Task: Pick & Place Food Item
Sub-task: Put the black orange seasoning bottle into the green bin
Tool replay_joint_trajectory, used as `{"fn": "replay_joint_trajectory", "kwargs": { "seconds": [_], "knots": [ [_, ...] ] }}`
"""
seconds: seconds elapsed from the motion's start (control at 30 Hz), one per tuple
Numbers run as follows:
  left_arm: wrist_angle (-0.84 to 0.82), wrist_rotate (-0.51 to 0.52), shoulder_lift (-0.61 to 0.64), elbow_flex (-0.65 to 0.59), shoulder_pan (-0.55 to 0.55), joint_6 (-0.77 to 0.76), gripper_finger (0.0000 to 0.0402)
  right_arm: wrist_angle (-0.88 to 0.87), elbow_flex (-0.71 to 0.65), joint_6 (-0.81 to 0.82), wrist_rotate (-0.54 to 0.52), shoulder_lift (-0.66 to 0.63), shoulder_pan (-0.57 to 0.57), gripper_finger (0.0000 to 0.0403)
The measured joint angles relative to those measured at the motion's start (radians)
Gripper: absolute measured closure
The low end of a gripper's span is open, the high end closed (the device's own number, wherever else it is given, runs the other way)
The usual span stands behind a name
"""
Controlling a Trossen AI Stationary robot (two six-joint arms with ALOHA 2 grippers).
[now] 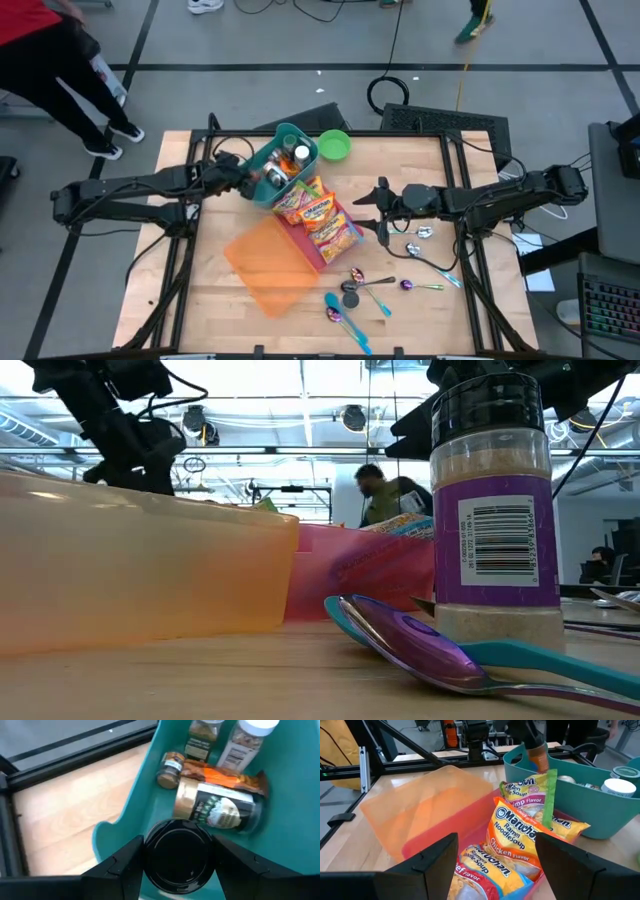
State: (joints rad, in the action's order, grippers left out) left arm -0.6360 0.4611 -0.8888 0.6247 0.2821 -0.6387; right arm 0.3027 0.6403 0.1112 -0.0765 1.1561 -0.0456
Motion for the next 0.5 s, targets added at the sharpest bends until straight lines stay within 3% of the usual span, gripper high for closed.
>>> {"fn": "replay_joint_trajectory", "kwargs": {
  "seconds": [0.23,0.5],
  "knots": [
    [-0.02,-0.057,-0.011,0.009,0.026,-0.002,0.0197,-0.002,0.0,0.0,0.0,0.0,0.0,0.0147],
    [-0.007,-0.065,-0.122,0.005,0.058,0.002,0.0197,-0.002,0.0,0.0,0.0,0.0,0.0,0.0147]
  ]
}}
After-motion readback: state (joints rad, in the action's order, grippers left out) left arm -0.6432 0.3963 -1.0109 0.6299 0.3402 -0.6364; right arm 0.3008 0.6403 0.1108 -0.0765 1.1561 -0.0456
